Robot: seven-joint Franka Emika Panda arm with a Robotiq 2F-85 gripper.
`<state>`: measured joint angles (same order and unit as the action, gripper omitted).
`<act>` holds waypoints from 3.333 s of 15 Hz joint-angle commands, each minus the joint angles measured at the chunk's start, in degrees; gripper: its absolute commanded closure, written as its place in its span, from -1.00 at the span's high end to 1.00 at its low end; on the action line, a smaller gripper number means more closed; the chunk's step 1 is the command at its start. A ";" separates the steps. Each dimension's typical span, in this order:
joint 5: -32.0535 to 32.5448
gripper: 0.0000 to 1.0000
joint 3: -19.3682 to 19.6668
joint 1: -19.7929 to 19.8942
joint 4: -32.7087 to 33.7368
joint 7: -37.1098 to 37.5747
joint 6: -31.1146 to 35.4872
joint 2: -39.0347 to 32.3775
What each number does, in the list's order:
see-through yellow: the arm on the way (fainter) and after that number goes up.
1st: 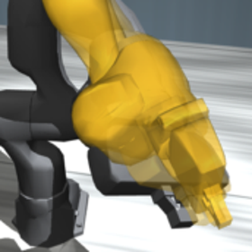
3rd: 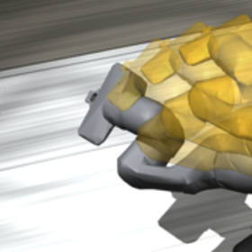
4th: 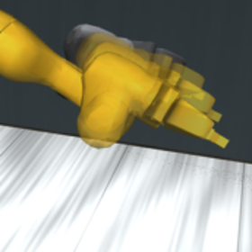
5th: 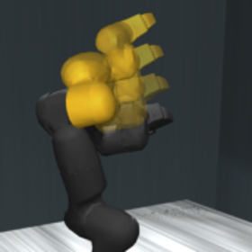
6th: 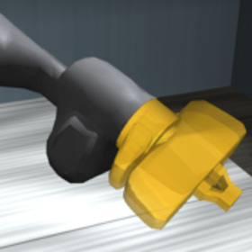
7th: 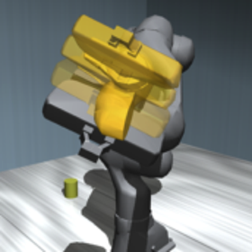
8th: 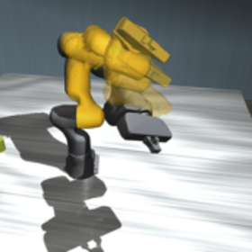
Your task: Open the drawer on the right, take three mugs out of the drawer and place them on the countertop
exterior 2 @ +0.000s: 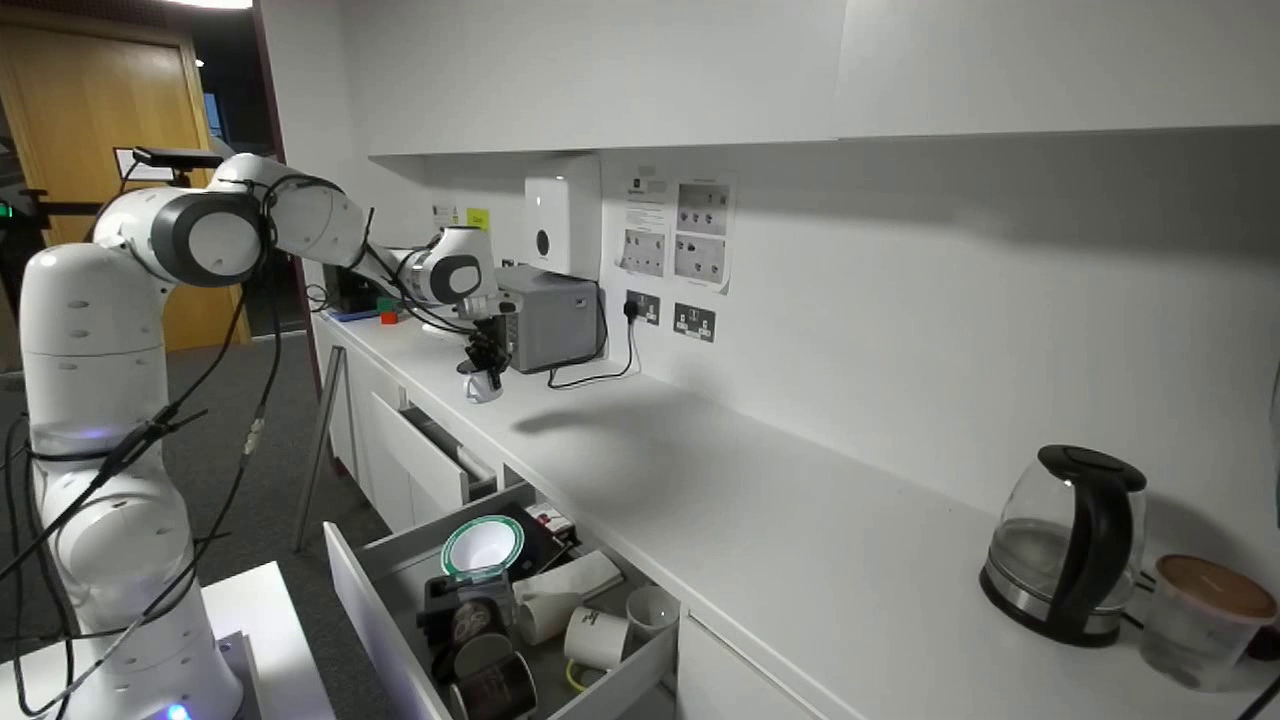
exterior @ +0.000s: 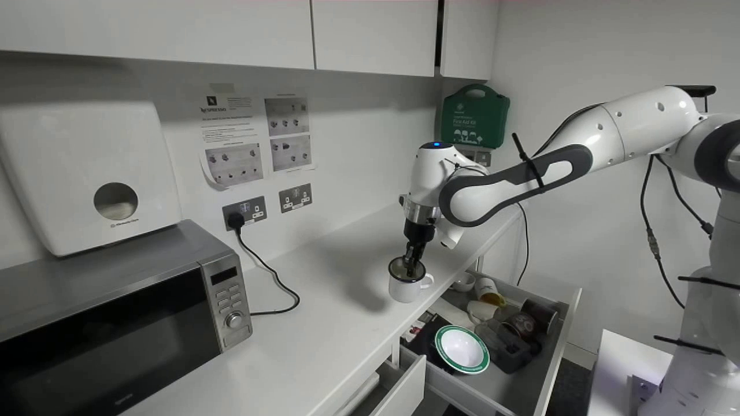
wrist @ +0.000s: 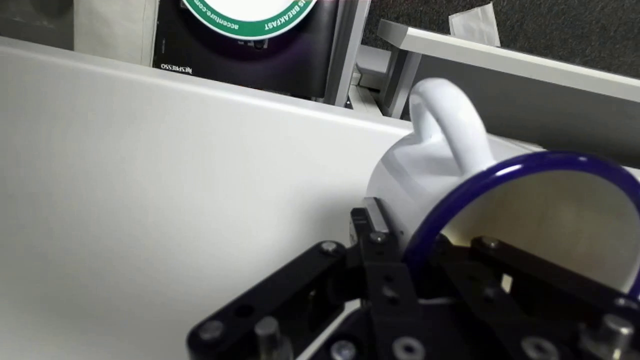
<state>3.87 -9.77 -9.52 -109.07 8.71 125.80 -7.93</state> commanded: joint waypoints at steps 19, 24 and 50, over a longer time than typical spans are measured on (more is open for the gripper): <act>-12.33 -0.98 2.06 2.62 10.63 -4.67 -2.76 -15.99; -12.91 -0.98 2.09 2.67 10.68 -4.51 -2.66 -16.68; -12.19 -0.98 2.81 2.05 27.22 -2.90 -13.87 -20.62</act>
<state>-7.72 -7.31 -7.50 -86.30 5.81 114.88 -26.59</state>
